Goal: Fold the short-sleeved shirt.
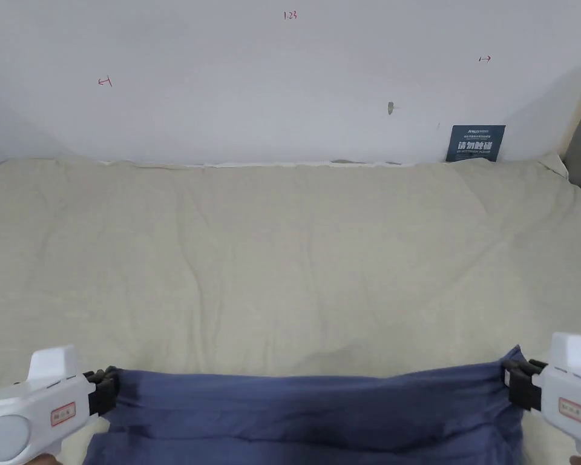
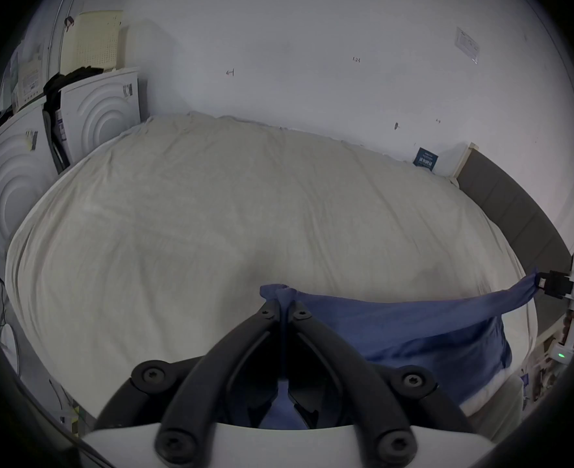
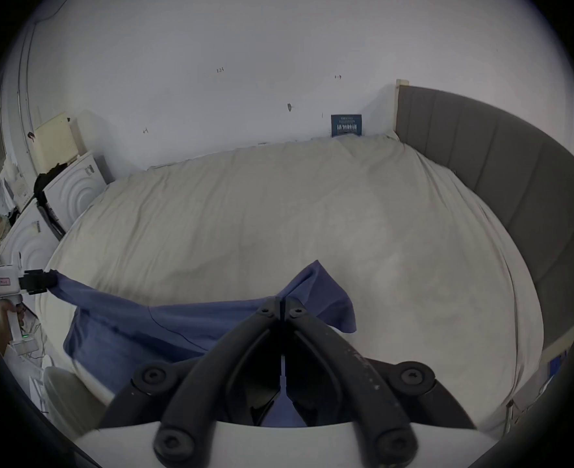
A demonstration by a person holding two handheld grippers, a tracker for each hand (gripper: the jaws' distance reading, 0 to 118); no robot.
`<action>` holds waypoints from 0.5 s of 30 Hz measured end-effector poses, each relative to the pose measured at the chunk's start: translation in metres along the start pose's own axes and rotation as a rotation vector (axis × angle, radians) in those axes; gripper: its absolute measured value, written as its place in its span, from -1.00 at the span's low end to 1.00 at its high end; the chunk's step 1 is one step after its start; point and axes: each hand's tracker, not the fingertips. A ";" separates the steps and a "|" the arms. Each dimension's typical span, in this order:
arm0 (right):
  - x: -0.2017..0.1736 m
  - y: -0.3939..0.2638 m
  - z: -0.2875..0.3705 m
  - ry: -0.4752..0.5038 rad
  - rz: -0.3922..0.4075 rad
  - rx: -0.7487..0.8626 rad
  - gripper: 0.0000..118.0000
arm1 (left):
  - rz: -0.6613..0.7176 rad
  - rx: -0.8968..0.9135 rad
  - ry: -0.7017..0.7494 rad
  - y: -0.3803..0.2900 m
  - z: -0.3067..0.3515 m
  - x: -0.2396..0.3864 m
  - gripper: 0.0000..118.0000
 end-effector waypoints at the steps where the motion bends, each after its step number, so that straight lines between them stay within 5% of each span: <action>1: 0.000 -0.011 0.006 0.001 -0.005 -0.016 -0.94 | 0.004 -0.016 -0.002 -0.009 0.002 -0.003 -0.94; 15: 0.019 -0.139 -0.022 -0.086 -0.139 -0.277 -0.92 | 0.061 -0.245 0.075 -0.126 0.000 -0.019 -0.94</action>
